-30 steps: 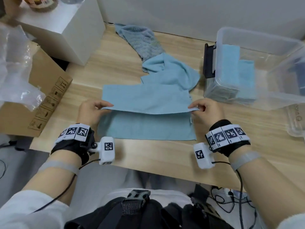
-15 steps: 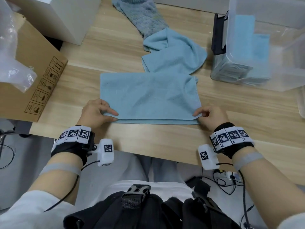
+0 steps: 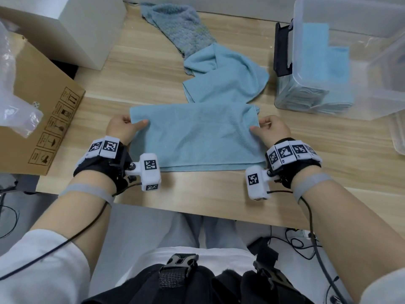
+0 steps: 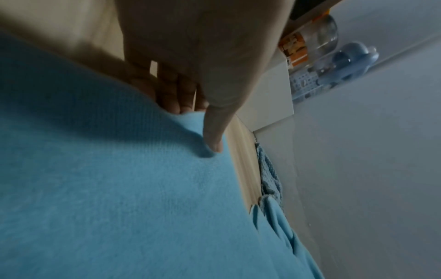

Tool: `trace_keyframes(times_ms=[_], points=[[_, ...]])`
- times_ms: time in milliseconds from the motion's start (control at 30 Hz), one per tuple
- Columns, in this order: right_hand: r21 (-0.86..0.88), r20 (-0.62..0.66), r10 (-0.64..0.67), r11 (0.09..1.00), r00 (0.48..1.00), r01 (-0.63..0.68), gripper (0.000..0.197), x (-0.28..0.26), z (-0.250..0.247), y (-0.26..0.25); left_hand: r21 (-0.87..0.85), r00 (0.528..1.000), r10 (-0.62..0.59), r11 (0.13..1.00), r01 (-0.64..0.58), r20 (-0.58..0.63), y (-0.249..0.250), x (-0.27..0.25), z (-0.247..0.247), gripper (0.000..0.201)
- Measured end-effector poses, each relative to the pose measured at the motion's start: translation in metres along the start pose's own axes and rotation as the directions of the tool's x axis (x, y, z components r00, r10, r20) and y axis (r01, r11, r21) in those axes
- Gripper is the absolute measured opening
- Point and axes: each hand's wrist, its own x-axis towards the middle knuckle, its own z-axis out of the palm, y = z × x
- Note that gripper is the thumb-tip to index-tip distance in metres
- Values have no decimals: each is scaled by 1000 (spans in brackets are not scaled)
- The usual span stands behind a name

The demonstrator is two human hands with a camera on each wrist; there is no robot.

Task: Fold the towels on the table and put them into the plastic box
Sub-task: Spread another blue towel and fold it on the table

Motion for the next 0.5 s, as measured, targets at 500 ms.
trace_keyframes(times_ms=[500], points=[[245, -157, 59, 969, 986, -19, 16, 39, -1, -8, -429, 997, -54, 903, 22, -63, 24, 37, 10, 13]])
